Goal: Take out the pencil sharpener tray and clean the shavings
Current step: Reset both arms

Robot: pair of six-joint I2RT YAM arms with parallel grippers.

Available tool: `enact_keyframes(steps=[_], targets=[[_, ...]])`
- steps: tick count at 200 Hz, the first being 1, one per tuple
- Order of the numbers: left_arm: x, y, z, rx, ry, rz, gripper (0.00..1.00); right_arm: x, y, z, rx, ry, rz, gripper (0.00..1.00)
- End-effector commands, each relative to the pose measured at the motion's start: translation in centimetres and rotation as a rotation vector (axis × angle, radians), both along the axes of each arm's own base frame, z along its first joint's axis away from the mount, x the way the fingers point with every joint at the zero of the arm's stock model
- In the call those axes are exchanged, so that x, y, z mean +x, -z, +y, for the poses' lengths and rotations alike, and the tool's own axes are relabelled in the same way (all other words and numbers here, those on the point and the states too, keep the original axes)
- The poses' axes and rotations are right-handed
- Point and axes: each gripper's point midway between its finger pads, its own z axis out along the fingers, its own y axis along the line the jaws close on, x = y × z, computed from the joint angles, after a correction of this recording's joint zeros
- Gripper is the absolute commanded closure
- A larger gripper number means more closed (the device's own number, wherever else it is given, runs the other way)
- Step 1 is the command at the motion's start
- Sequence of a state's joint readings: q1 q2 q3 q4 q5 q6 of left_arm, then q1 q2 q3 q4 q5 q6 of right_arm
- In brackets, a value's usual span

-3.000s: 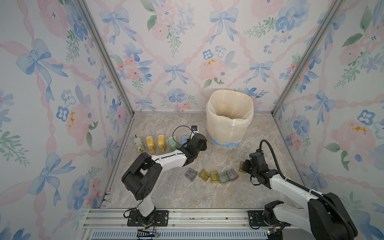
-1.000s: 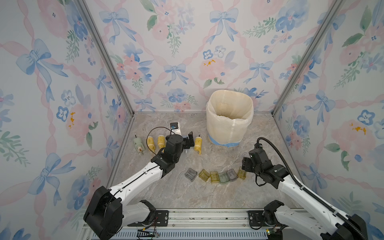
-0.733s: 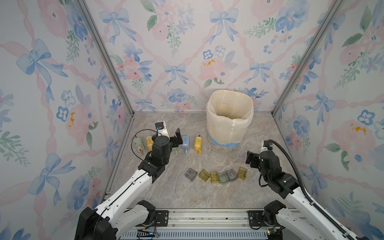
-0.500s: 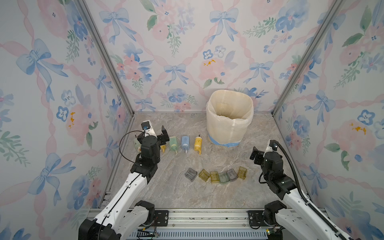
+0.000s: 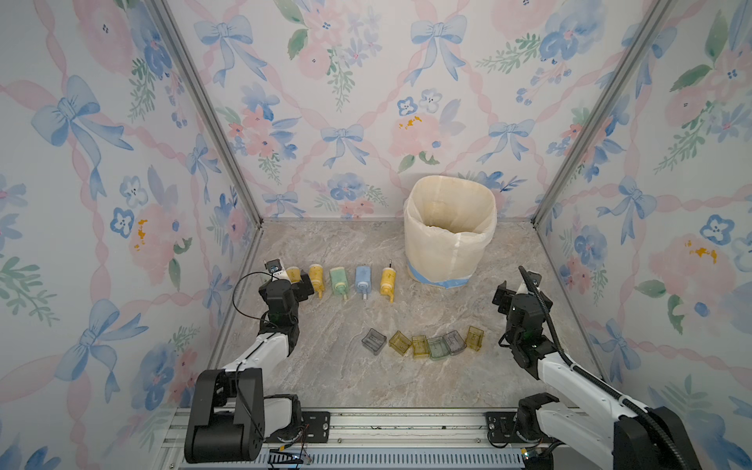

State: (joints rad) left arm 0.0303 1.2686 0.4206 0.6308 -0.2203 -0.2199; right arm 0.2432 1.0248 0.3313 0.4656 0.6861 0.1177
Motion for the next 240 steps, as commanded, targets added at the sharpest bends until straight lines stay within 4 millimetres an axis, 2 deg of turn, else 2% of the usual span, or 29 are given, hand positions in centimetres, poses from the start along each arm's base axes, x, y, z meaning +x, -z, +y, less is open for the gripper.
enact_keyframes(steps=[1, 35, 61, 112, 136, 145, 168, 190, 207, 213, 221, 240], targets=[[1.0, -0.5, -1.0, -0.009, 0.079, -0.088, 0.02, 0.2, -0.8, -1.2, -0.026, 0.052, -0.061, 0.03], [0.8, 0.9, -1.3, -0.034, 0.118, -0.117, 0.02, -0.1, 0.6, -2.1, -0.03, 0.078, -0.099, 0.03], [0.0, 0.8, -2.3, -0.017, 0.173, -0.149, 0.02, 0.2, 1.9, -1.9, -0.042, 0.061, -0.116, 0.03], [-1.9, 0.9, -4.7, 0.08, 0.223, -0.213, 0.02, 2.0, 2.6, -0.7, -0.036, -0.024, -0.14, 0.03], [-2.2, 2.0, -5.4, 0.11, 0.239, -0.209, 0.02, 3.1, 3.1, 0.6, -0.045, -0.105, -0.111, 0.03], [-2.0, 1.6, -5.8, 0.128, 0.238, -0.23, 0.02, 3.3, 3.2, 0.8, -0.046, -0.117, -0.099, 0.03], [-2.0, 1.7, -5.1, 0.149, 0.168, -0.216, 0.02, 3.7, 3.9, 0.9, -0.04, -0.131, -0.084, 0.03], [-2.1, 1.7, -4.6, 0.171, 0.097, -0.205, 0.02, 4.9, 4.6, 2.2, -0.05, -0.203, -0.038, 0.02], [-2.5, 1.7, -4.4, 0.193, 0.039, -0.201, 0.02, 5.2, 5.3, 2.3, -0.039, -0.219, -0.008, 0.03], [-2.6, 1.7, -4.4, 0.194, 0.04, -0.2, 0.02, 5.5, 6.0, 2.1, -0.039, -0.202, 0.016, 0.03], [-2.5, 1.6, -4.4, 0.194, 0.037, -0.203, 0.02, 6.5, 5.7, 1.8, -0.054, -0.179, 0.009, 0.03], [-2.4, 1.6, -4.4, 0.194, 0.038, -0.201, 0.02, 6.7, 6.4, 1.3, 0.016, -0.204, 0.066, 0.03]])
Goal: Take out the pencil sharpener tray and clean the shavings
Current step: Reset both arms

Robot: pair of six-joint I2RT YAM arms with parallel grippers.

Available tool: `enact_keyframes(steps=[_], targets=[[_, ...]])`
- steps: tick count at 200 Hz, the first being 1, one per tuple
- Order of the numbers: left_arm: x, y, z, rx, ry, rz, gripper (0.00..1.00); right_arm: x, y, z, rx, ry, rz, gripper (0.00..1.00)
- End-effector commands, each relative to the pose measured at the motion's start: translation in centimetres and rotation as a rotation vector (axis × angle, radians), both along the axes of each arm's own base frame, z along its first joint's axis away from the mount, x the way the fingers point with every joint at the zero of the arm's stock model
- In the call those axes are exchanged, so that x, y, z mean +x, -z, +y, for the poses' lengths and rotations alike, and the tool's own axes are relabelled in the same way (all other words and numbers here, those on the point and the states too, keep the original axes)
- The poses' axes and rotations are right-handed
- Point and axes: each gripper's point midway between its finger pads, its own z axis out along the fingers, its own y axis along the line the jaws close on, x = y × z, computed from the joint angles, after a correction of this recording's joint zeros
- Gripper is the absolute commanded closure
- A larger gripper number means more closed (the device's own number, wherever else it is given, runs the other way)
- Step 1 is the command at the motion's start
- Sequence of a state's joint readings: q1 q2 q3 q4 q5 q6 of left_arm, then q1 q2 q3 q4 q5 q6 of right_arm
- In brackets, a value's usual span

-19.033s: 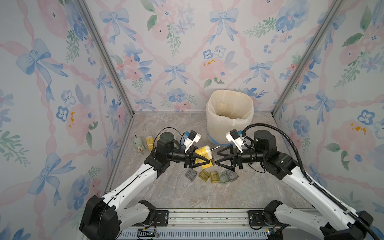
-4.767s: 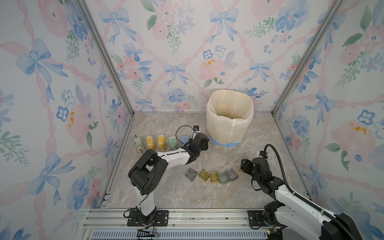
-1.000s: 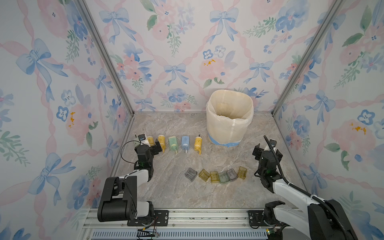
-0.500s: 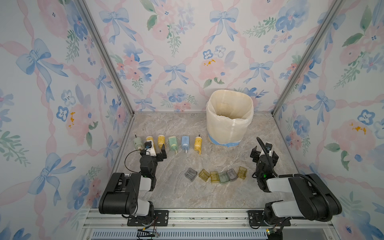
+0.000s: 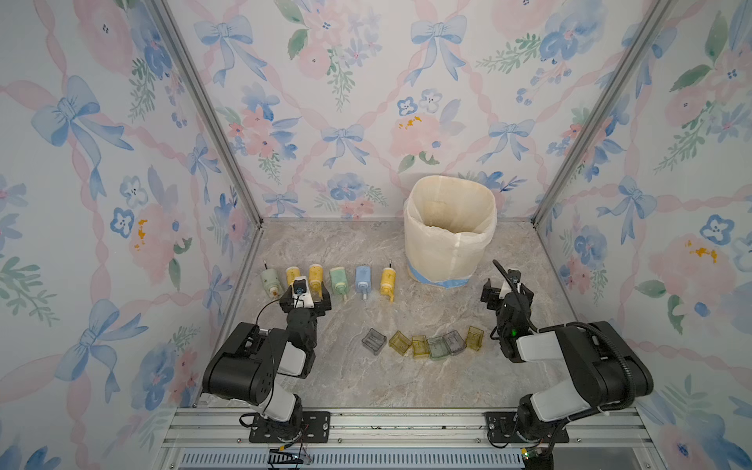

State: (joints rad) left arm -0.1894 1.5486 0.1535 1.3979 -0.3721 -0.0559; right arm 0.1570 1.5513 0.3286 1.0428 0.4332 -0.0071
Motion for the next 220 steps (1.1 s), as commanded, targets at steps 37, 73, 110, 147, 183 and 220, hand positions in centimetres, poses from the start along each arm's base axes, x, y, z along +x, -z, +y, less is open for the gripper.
enact_keyframes(steps=[37, 73, 110, 147, 183, 220], targets=[[0.29, -0.54, 1.17, 0.013, -0.059, -0.02, 0.02, 0.79, 0.57, -0.71, 0.046, -0.017, 0.036, 0.03], [0.76, -0.15, 1.28, -0.023, -0.015, 0.0, 0.02, 0.79, 0.56, -0.73, 0.046, -0.016, 0.036, 0.03], [0.72, -0.16, 1.31, -0.022, -0.016, 0.0, 0.02, 0.79, 0.55, -0.71, 0.046, -0.017, 0.035, 0.03], [0.71, -0.15, 1.28, -0.023, -0.015, 0.0, 0.02, 0.79, 0.56, -0.7, 0.046, -0.017, 0.036, 0.03], [0.78, -0.09, 0.93, -0.008, -0.004, 0.005, 0.02, 0.79, 0.6, -0.72, 0.046, -0.017, 0.037, 0.03], [0.8, -0.1, 0.91, -0.008, -0.003, 0.005, 0.02, 0.78, 0.6, -0.74, 0.045, -0.017, 0.038, 0.03]])
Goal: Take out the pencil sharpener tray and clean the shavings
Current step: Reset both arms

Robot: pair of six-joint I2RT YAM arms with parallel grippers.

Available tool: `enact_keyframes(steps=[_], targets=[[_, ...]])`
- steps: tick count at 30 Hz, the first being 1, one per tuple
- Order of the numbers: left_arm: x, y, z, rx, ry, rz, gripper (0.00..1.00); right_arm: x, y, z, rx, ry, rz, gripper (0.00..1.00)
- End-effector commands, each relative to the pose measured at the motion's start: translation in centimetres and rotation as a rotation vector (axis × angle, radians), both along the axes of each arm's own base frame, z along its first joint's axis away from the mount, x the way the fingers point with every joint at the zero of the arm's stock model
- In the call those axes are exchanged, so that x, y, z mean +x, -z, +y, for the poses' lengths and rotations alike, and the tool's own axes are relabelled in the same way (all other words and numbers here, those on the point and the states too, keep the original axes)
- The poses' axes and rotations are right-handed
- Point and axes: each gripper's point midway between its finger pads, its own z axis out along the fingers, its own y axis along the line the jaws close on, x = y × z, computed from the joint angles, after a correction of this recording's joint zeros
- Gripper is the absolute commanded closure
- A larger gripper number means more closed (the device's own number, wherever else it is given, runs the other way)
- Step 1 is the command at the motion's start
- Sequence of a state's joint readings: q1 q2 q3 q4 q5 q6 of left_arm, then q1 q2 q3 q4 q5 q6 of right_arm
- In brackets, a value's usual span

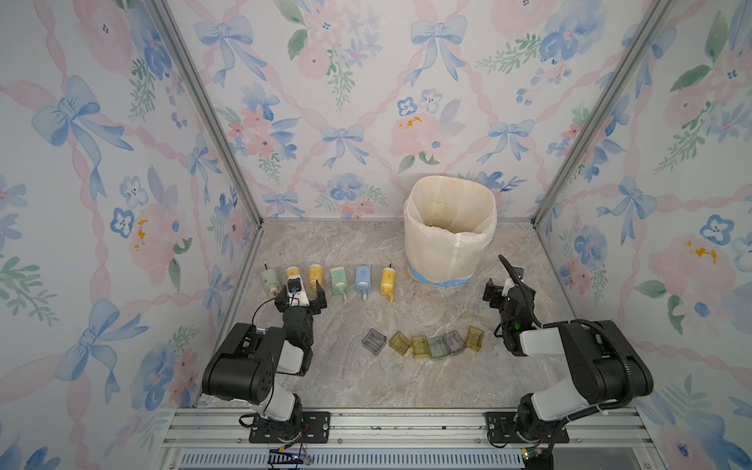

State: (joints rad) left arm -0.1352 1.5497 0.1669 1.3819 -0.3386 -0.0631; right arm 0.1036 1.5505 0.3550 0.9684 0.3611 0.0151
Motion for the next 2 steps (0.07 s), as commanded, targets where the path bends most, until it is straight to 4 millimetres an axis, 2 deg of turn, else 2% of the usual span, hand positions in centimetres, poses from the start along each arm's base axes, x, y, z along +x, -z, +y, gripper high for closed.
enact_keyframes(steps=[1, 2], targets=[[0.41, -0.12, -0.4, 0.001, 0.018, 0.001, 0.02, 0.34, -0.21, 0.12, 0.011, -0.007, -0.006, 0.03], [0.38, -0.06, -0.39, 0.001, 0.017, 0.002, 0.02, 0.34, -0.21, 0.14, 0.012, -0.007, -0.006, 0.03]])
